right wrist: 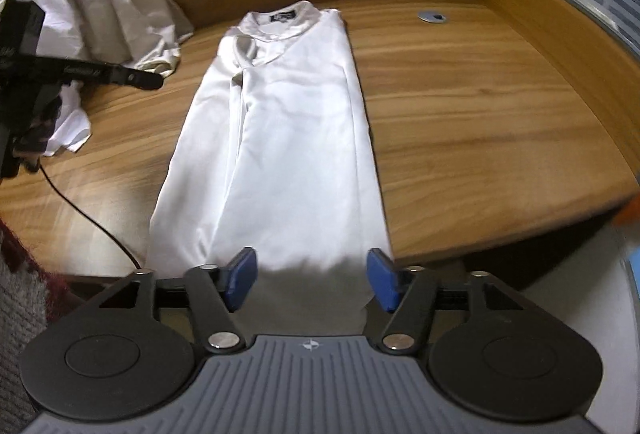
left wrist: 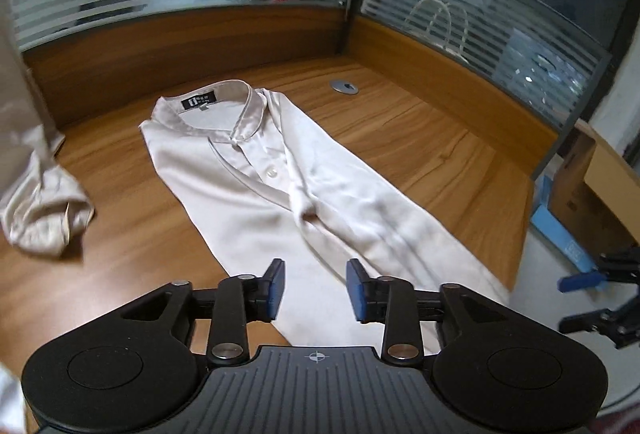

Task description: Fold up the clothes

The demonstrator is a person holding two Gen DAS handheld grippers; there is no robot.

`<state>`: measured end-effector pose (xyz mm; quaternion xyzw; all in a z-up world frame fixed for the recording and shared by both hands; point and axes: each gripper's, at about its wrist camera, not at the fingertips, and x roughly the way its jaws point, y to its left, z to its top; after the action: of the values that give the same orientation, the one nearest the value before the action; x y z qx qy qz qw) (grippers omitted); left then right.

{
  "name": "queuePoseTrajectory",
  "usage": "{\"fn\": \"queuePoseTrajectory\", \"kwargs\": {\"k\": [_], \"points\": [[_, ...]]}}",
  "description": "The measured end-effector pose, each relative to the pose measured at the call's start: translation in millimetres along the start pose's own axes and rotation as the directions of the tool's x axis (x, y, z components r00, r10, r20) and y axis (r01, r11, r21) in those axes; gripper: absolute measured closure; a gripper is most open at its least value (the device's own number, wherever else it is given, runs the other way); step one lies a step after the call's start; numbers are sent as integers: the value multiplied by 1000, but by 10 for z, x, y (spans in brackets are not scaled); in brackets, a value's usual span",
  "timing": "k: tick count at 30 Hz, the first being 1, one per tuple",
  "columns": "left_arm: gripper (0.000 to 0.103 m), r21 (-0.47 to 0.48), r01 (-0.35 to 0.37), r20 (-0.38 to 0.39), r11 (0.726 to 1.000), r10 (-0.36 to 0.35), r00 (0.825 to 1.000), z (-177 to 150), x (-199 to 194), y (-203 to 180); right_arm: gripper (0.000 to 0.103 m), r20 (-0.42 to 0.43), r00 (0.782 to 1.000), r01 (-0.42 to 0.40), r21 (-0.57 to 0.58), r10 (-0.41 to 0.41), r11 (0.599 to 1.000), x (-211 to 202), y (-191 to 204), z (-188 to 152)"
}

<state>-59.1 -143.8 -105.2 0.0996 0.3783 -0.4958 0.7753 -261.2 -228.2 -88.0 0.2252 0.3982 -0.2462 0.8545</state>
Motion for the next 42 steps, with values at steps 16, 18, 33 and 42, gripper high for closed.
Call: {"fn": "queuePoseTrajectory", "kwargs": {"k": [16, 18, 33, 42], "points": [[48, -155, -192, -9, 969, 193, 981, -1635, -407, -1237, 21, -55, 966, -260, -208, 254, 943, 189, -655, -316], [48, -168, -220, -28, 961, 218, 976, -1780, -349, -1249, 18, -36, 966, -259, -195, 257, 946, 272, -690, -395], [46, -106, -122, 66, 987, 130, 989, -2303, 502, -847, 10, 64, 895, -415, -242, 442, 877, 1202, -1157, -917], [43, 1, 87, 174, 996, -85, 981, -2417, 891, -637, 9, 149, 704, -648, -267, 695, 714, 1793, -1330, -961]]}}
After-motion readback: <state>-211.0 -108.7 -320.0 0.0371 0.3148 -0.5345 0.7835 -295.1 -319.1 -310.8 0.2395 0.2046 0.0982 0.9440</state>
